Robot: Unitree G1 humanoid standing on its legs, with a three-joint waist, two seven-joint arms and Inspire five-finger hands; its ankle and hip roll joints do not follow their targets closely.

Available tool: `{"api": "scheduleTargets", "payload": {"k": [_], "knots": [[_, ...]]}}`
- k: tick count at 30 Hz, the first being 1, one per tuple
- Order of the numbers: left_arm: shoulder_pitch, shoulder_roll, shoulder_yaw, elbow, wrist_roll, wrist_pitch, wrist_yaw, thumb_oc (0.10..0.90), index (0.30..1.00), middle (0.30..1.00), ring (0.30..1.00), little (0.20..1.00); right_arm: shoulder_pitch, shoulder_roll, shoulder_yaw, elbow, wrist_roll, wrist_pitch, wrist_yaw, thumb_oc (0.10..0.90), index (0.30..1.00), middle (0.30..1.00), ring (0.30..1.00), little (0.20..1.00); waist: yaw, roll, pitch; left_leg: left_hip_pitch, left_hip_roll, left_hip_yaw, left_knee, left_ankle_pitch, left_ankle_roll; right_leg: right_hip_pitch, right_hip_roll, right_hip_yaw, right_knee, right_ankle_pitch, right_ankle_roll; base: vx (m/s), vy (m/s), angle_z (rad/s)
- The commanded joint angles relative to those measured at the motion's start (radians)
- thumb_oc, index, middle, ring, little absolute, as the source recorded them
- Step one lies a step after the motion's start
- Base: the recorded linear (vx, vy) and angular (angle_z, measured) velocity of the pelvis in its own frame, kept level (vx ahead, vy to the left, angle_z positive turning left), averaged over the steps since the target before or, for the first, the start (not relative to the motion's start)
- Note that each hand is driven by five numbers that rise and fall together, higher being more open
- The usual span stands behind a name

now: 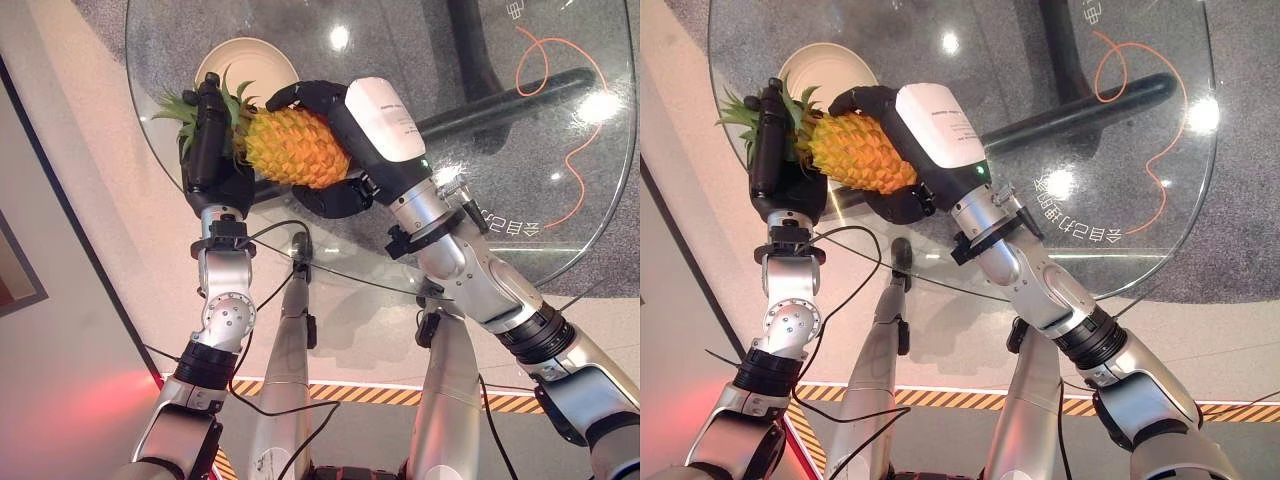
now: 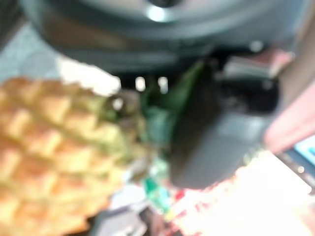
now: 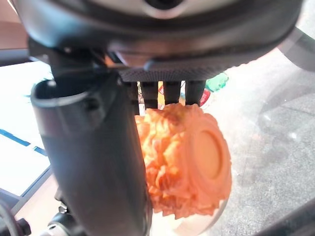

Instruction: Pick up the fruit to the plate

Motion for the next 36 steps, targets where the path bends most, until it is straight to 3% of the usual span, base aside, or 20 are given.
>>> {"api": "scheduleTargets", "payload": {"k": [1, 2, 3, 22, 36], "knots": [[-0.121, 0.003, -0.022, -0.154, 0.092, -0.056, -0.146, 0.100, 0.300, 0.300, 0.300, 0.200, -0.120, 0.036, 0.005, -0.164, -0.006, -0.094, -0.052, 0.218, 0.401, 0.401, 0.401, 0.318, 0.003, -0.017, -0.015, -0.008, -0.048, 0.013, 0.097, -0.085, 0.056, 0.075, 0.077, -0.010, -0.198, 0.167, -0.015, 0.00, 0.000, 0.00], [-0.121, 0.001, -0.022, -0.155, 0.095, -0.057, -0.144, 0.100, 0.300, 0.300, 0.300, 0.200, -0.118, 0.038, 0.002, -0.163, -0.001, -0.092, -0.058, 0.364, 0.526, 0.526, 0.526, 0.464, 0.003, -0.017, -0.015, -0.008, -0.048, 0.013, 0.098, -0.086, 0.056, 0.075, 0.077, -0.010, -0.198, 0.167, -0.016, 0.00, 0.000, 0.00], [-0.123, 0.000, -0.021, -0.157, 0.099, -0.058, -0.139, 0.100, 0.300, 0.300, 0.300, 0.200, -0.115, 0.041, -0.003, -0.159, 0.010, -0.091, -0.058, 0.800, 0.900, 0.900, 0.900, 0.900, 0.002, -0.017, -0.015, -0.008, -0.048, 0.013, 0.098, -0.086, 0.056, 0.075, 0.078, -0.010, -0.198, 0.166, -0.016, 0.00, 0.000, 0.00], [-0.121, -0.029, 0.007, -0.165, 0.174, -0.124, -0.058, 0.100, 0.300, 0.300, 0.300, 0.200, -0.061, 0.086, -0.072, -0.137, 0.000, -0.025, -0.184, 0.800, 0.900, 0.900, 0.900, 0.900, -0.007, -0.017, -0.015, -0.003, -0.046, 0.018, 0.086, -0.084, 0.056, 0.077, 0.081, 0.000, -0.204, 0.167, -0.017, 0.00, 0.000, 0.00], [-0.128, -0.047, 0.058, -0.164, 0.364, -0.241, 0.132, 0.100, 0.300, 0.300, 0.300, 0.200, -0.051, 0.111, -0.103, -0.124, -0.018, -0.001, -0.219, 0.800, 0.900, 0.900, 0.900, 0.900, -0.002, -0.019, -0.015, 0.001, -0.049, 0.012, 0.079, -0.081, 0.056, 0.081, 0.080, -0.002, -0.203, 0.163, -0.017, 0.00, 0.000, 0.00]]}}
